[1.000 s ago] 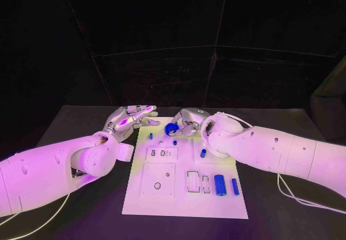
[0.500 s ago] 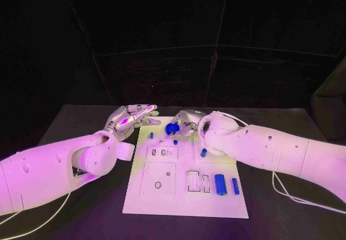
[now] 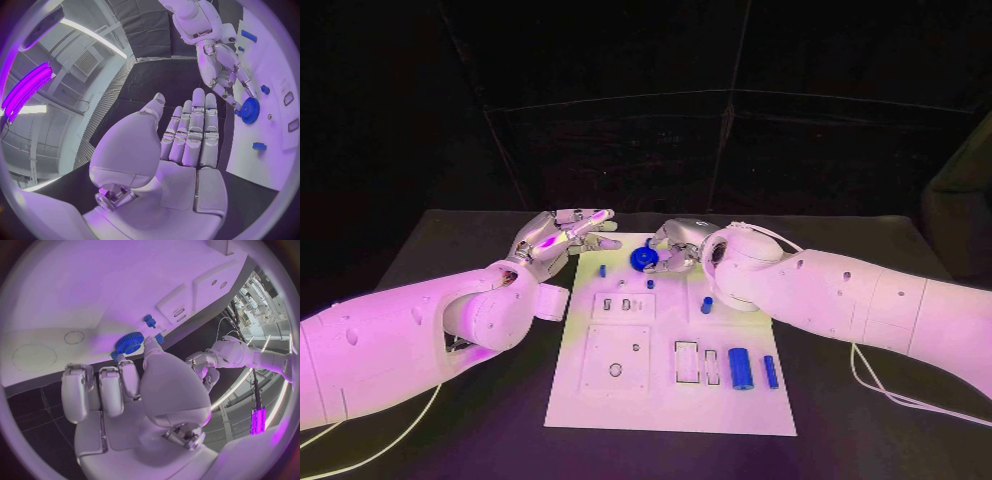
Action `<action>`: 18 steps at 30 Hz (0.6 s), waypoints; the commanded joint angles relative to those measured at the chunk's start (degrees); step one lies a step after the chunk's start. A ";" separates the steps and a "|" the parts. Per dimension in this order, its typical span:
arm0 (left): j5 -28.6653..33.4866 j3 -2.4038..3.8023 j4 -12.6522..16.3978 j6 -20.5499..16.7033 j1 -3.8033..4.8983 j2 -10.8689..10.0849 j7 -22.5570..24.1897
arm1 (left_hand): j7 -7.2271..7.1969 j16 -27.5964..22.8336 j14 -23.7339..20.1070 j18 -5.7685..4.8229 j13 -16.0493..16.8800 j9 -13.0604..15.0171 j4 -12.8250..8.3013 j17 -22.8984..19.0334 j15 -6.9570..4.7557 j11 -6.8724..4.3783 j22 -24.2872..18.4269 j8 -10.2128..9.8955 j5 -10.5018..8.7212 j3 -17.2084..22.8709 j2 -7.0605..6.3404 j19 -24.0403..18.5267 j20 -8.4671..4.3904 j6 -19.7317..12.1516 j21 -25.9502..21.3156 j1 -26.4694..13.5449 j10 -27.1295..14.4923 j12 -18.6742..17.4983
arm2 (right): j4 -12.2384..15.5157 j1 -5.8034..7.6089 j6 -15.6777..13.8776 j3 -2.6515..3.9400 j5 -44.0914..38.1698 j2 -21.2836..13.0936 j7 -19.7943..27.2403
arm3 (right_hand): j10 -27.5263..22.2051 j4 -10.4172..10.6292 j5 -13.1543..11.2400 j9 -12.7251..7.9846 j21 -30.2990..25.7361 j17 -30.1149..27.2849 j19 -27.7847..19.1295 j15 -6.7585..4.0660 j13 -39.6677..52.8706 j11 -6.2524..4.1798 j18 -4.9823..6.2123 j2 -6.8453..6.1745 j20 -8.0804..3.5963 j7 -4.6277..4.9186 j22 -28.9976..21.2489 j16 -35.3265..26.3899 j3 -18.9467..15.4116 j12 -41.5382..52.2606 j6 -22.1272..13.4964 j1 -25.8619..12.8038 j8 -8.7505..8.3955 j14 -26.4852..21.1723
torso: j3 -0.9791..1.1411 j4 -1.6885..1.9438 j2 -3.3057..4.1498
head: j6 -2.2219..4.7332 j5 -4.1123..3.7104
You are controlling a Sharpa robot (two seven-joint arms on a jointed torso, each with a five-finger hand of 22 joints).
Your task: Assemble the parts on the task board
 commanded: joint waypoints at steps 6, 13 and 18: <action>0.02 0.04 -0.05 0.73 0.08 -0.08 0.19 | 0.19 -0.18 0.08 0.81 -0.09 -0.06 -0.37 0.05 0.00 0.17 -0.05 -0.20 0.22 0.02 0.70 0.55 0.00 0.03 -0.35 0.03 -0.13 -0.38 | 3.25 0.10 -9.98 -0.01 1.71 -2.97 4.06 | 0.59 -1.12 2.79 0.58 0.34 8.19 1.30 0.12 3.03 0.46 -0.42 0.94 0.00 0.37 7.07 0.33 -0.49 0.59 6.43 1.03 0.81 4.51 | -0.02 -0.03 0.00 | 0.02 0.05; 0.02 0.04 -0.01 0.67 0.08 -0.37 0.21 | 0.19 -0.18 0.08 0.81 -0.09 -0.06 -0.37 0.05 0.00 0.17 -0.05 -0.20 0.22 0.02 0.70 0.55 0.00 0.03 -0.35 0.03 -0.13 -0.38 | 6.79 0.13 -13.14 -0.01 11.64 -10.04 11.77 | -0.42 -3.38 1.93 0.64 0.05 7.17 0.91 0.46 1.84 0.90 -0.29 0.02 0.32 0.94 6.42 -0.19 -0.58 -0.84 8.90 3.26 0.88 4.24 | -0.01 -0.20 -0.13 | 0.26 -0.10; 0.02 0.04 0.07 0.68 0.08 -0.51 0.22 | 0.21 -0.21 0.08 0.80 -0.09 -0.06 -0.41 0.08 0.01 0.18 -0.07 -0.23 0.22 0.00 0.75 0.56 0.01 0.02 -0.38 -0.01 -0.14 -0.42 | 7.61 0.18 -10.10 -0.01 20.15 -16.02 17.15 | -1.03 -5.65 1.73 0.71 -0.28 6.66 0.46 0.61 1.21 1.03 -0.13 -0.67 0.57 1.09 5.69 -0.49 -0.36 -1.62 10.11 5.75 1.16 4.10 | 0.05 -0.31 -0.11 | 0.48 -0.40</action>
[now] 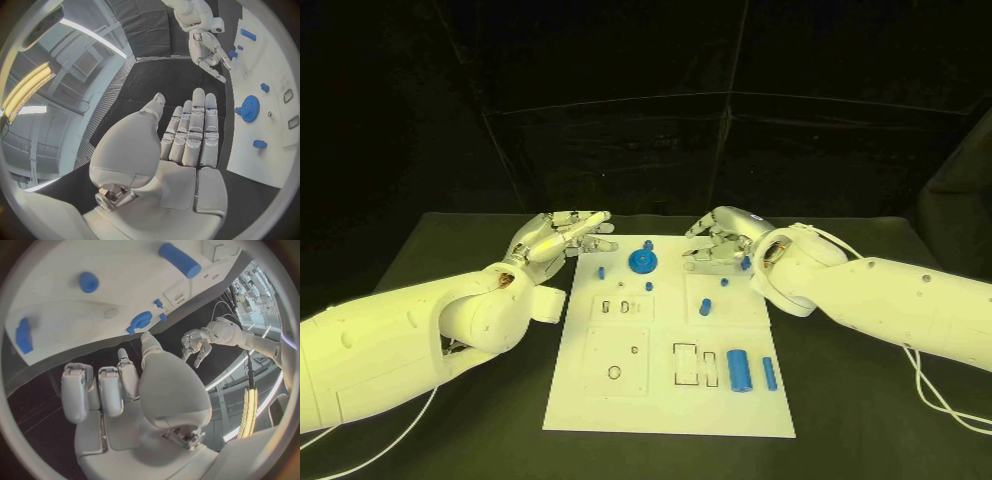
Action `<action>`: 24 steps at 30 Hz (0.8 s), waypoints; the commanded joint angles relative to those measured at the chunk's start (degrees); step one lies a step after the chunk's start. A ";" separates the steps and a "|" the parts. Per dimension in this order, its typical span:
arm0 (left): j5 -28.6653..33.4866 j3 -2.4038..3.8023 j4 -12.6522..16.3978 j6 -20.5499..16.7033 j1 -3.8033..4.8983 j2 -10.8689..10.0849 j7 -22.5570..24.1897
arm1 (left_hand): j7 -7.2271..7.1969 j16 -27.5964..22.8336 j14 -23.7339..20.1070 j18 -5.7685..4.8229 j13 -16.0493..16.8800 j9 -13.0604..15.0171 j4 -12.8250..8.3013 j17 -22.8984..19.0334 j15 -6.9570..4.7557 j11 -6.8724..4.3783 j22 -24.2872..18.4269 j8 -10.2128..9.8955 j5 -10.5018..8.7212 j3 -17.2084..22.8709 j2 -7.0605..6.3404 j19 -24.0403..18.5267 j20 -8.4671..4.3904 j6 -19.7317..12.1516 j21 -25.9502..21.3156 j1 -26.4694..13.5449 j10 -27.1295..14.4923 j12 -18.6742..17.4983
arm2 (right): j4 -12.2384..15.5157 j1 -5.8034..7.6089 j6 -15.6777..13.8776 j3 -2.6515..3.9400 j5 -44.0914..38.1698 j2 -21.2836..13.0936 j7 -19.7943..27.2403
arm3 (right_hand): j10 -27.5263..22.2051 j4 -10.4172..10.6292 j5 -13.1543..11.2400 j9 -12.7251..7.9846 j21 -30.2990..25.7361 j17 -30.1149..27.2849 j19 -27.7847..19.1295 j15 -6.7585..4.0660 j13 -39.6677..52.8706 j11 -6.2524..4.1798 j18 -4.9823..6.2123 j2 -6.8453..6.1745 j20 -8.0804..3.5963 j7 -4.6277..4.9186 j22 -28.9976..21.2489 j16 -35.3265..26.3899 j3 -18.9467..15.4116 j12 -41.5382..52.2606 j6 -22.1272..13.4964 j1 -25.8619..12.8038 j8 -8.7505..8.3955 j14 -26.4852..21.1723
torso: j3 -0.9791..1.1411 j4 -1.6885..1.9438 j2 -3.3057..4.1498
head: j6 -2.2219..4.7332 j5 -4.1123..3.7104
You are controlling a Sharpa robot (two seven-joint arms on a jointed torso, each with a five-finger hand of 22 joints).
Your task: Assemble the parts on the task board
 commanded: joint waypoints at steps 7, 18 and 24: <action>0.01 0.01 -0.03 0.83 0.07 0.07 0.27 | 0.08 -0.33 0.10 0.82 -0.03 0.00 -0.68 0.24 -0.03 0.06 -0.17 -0.13 0.23 -0.03 0.90 0.61 0.00 0.33 -0.46 0.05 0.24 -0.13 | 0.00 0.17 3.16 0.00 17.09 -8.38 13.11 | -1.15 -3.76 0.11 0.18 -0.81 6.37 0.00 0.11 0.34 -0.39 0.12 -0.78 0.21 -0.51 4.59 -0.53 0.12 -1.33 3.34 3.76 1.22 4.22 | 0.17 0.00 0.04 | 0.57 -1.08; 0.01 -0.06 -0.53 1.05 -0.03 0.44 0.29 | -0.06 -0.43 0.13 0.84 0.00 0.04 -0.85 0.35 -0.08 -0.04 -0.24 -0.05 0.23 -0.06 1.04 0.65 -0.03 0.59 -0.53 0.02 0.56 -0.09 | -1.76 0.12 4.61 -0.03 15.63 -10.84 14.42 | -1.49 -5.23 0.51 -0.23 -1.01 6.47 -0.21 0.24 -0.19 -0.13 0.19 -1.24 0.21 -0.14 4.19 -0.55 -0.31 -1.98 1.69 4.56 0.05 4.25 | 0.07 0.07 0.05 | 0.50 -2.62; 0.01 -0.07 -0.77 1.15 -0.12 0.62 0.30 | -0.06 -0.43 0.13 0.84 0.00 0.04 -0.85 0.35 -0.08 -0.04 -0.24 -0.05 0.23 -0.06 1.04 0.65 -0.03 0.59 -0.53 0.02 0.56 -0.09 | -3.73 0.06 5.01 -0.04 13.65 -10.06 14.27 | -1.63 -5.50 0.53 -0.26 -1.09 6.47 -0.29 0.36 -0.39 0.03 0.22 -1.30 0.30 0.04 4.04 -0.57 -0.52 -2.21 0.88 4.53 -0.31 4.25 | 0.06 0.11 0.06 | 0.28 -2.53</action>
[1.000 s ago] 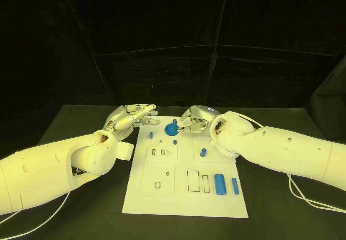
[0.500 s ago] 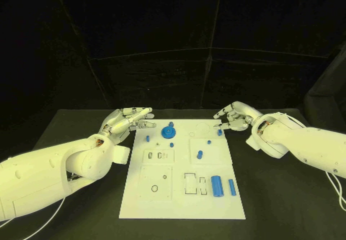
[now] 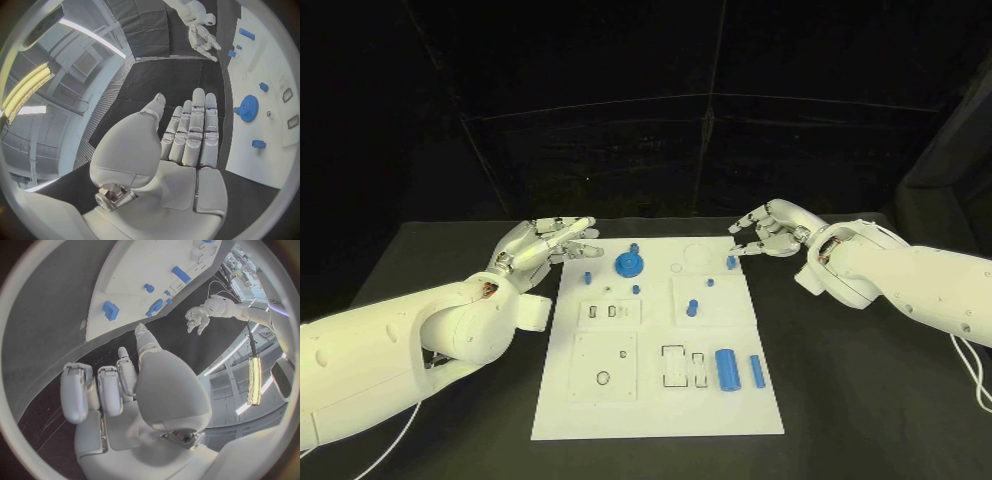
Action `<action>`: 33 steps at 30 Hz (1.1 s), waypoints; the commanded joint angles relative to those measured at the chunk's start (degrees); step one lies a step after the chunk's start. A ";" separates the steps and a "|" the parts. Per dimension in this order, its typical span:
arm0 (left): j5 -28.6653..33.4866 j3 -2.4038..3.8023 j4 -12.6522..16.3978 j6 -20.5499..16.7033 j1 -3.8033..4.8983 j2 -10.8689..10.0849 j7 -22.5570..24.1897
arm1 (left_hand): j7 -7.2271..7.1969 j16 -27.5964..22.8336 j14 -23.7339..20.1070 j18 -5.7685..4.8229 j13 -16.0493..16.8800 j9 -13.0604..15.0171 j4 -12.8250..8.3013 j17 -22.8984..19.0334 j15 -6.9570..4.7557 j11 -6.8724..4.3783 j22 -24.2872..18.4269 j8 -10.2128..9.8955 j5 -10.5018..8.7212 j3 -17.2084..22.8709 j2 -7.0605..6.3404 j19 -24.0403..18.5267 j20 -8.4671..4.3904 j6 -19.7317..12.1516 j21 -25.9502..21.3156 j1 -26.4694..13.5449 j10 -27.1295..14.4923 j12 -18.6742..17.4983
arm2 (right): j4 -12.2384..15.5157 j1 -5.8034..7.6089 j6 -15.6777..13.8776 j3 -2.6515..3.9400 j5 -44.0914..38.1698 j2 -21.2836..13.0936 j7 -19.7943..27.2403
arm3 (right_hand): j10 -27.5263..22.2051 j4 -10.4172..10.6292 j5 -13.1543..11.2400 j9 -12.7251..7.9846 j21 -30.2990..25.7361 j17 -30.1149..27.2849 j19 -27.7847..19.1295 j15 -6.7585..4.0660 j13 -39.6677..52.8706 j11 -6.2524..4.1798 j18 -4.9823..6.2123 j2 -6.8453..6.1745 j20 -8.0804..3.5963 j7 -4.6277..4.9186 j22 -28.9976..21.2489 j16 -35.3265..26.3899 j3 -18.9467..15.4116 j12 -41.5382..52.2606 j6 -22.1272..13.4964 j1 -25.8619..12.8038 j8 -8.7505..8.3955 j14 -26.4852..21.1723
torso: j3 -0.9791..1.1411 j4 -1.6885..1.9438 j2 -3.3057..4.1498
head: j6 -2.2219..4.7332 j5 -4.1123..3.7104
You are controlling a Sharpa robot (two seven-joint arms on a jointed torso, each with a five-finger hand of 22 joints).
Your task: Assemble the parts on the task board
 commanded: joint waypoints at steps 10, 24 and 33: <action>0.00 0.03 -0.33 0.96 -0.05 0.13 0.35 | 0.10 -0.27 0.13 0.84 0.00 0.04 -0.45 0.10 -0.11 0.14 -0.10 -0.03 0.23 -0.08 0.58 0.27 -0.05 0.48 -0.15 -0.06 0.45 -0.09 | -2.44 -0.32 2.77 -0.01 -3.74 0.79 0.85 | -0.38 -0.54 0.26 -0.08 -0.42 6.51 -0.34 0.30 -0.44 0.19 0.24 -0.30 0.35 0.05 3.95 -0.20 -0.16 -0.43 -0.82 0.54 -0.38 4.36 | -0.19 0.06 -0.04 | -0.48 0.20; 0.00 0.03 -0.49 0.97 -0.09 0.18 0.26 | 0.09 -0.29 0.13 0.84 0.00 0.04 -0.50 0.12 -0.12 0.13 -0.11 -0.03 0.22 -0.08 0.59 0.28 -0.06 0.49 -0.17 -0.05 0.47 -0.11 | -3.27 -1.77 4.21 -0.02 -4.91 1.52 0.40 | -0.21 -0.66 0.38 0.03 -0.35 6.93 -0.22 0.33 -0.21 0.19 0.20 -0.09 0.38 0.02 4.16 0.00 -0.15 -0.18 -0.60 0.57 -0.18 4.46 | -0.23 0.14 -0.04 | -0.81 -0.04; 0.00 0.03 -0.73 0.97 -0.10 0.22 0.16 | 0.09 -0.29 0.13 0.84 0.00 0.04 -0.50 0.12 -0.12 0.13 -0.11 -0.03 0.22 -0.08 0.59 0.28 -0.06 0.49 -0.17 -0.05 0.47 -0.11 | -3.92 -2.17 4.49 -0.02 -5.66 2.33 -0.13 | 0.24 -1.27 0.23 0.17 -0.03 7.62 0.26 0.28 0.32 0.10 0.03 0.71 0.35 -0.07 4.95 0.35 0.25 0.43 0.06 1.15 0.22 4.63 | -0.25 0.13 -0.05 | -0.94 -0.18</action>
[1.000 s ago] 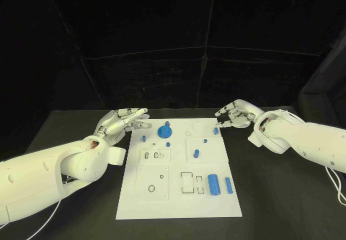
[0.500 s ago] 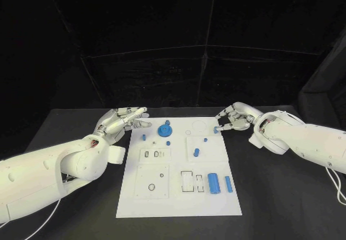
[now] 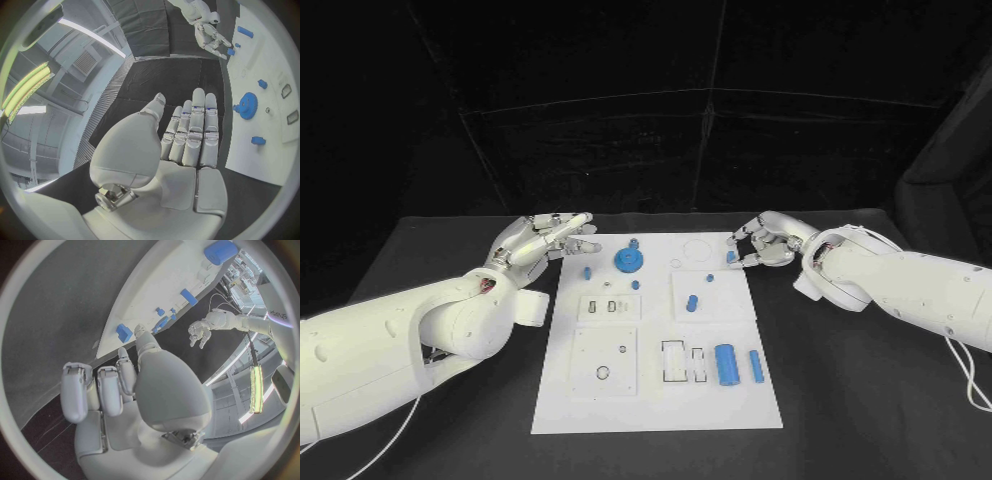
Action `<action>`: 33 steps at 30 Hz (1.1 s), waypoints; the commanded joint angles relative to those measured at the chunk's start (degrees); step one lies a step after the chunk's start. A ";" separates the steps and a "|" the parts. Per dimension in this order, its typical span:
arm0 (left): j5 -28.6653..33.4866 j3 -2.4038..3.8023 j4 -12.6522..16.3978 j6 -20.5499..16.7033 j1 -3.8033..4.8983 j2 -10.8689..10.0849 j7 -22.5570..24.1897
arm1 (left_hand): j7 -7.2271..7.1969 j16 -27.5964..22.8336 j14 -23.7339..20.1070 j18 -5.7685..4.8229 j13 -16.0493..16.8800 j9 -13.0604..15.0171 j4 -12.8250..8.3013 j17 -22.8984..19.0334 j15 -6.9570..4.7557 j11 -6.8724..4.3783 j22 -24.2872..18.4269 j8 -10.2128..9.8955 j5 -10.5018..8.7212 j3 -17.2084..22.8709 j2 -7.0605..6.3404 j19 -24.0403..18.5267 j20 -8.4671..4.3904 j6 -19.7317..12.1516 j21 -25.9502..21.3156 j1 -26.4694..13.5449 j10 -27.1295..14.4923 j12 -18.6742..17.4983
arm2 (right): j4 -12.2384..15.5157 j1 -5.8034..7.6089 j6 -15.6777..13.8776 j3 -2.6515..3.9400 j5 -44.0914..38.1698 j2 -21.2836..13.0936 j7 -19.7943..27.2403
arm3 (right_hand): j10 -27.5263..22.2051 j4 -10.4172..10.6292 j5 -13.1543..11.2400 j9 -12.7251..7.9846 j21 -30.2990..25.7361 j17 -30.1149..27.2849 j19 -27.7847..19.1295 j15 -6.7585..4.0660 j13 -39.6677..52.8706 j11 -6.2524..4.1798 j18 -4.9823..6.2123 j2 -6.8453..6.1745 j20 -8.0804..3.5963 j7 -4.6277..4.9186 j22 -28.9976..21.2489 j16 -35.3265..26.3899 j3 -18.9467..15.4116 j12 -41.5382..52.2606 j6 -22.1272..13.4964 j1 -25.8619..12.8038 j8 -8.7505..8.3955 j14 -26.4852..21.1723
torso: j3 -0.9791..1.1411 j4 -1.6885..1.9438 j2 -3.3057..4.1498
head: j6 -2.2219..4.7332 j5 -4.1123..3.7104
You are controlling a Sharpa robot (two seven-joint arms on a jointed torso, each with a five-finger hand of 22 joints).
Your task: Assemble the parts on the task board
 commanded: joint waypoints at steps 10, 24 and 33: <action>0.00 0.05 -0.08 0.77 0.05 0.11 0.16 | 0.10 -0.31 0.14 0.84 -0.01 0.03 -0.38 0.11 -0.12 0.13 -0.09 -0.05 0.22 0.07 0.61 0.29 -0.06 0.48 -0.18 -0.05 0.48 -0.14 | -1.24 -0.28 0.79 0.02 -2.45 0.91 -1.16 | 1.54 -1.53 -2.33 0.21 0.88 8.51 1.48 -0.20 1.56 -0.26 -0.31 2.74 -0.12 -0.39 6.60 0.82 1.95 1.66 2.83 1.16 1.11 4.65 | -0.01 0.02 -0.03 | -0.15 -0.02; 0.00 0.05 -0.18 0.89 0.05 0.13 0.04 | 0.11 -0.33 0.14 0.84 -0.02 0.02 -0.42 0.13 -0.12 0.13 -0.10 -0.07 0.22 0.06 0.62 0.30 -0.07 0.47 -0.19 -0.06 0.47 -0.17 | -1.99 -0.53 0.84 0.03 -3.45 1.82 -1.41 | 1.93 -2.45 -3.95 0.17 0.91 8.66 1.55 -1.14 1.98 -1.38 -0.33 3.75 -0.94 -1.69 6.69 0.88 4.16 1.87 7.22 0.87 2.02 4.67 | -0.01 0.02 -0.01 | -0.46 -0.27; 0.00 0.05 -0.21 0.94 0.05 0.10 -0.04 | 0.11 -0.33 0.14 0.84 -0.02 0.02 -0.42 0.13 -0.12 0.13 -0.10 -0.07 0.22 0.06 0.62 0.30 -0.07 0.47 -0.19 -0.06 0.47 -0.17 | -1.88 -0.60 -1.30 0.03 -3.53 1.91 -1.38 | 2.12 -2.52 -4.51 0.08 0.94 8.78 1.60 -1.22 2.21 -1.46 -0.35 3.85 -1.08 -1.79 6.77 0.93 4.60 2.05 7.78 0.35 1.86 4.70 | 0.02 0.03 -0.06 | -0.57 -0.31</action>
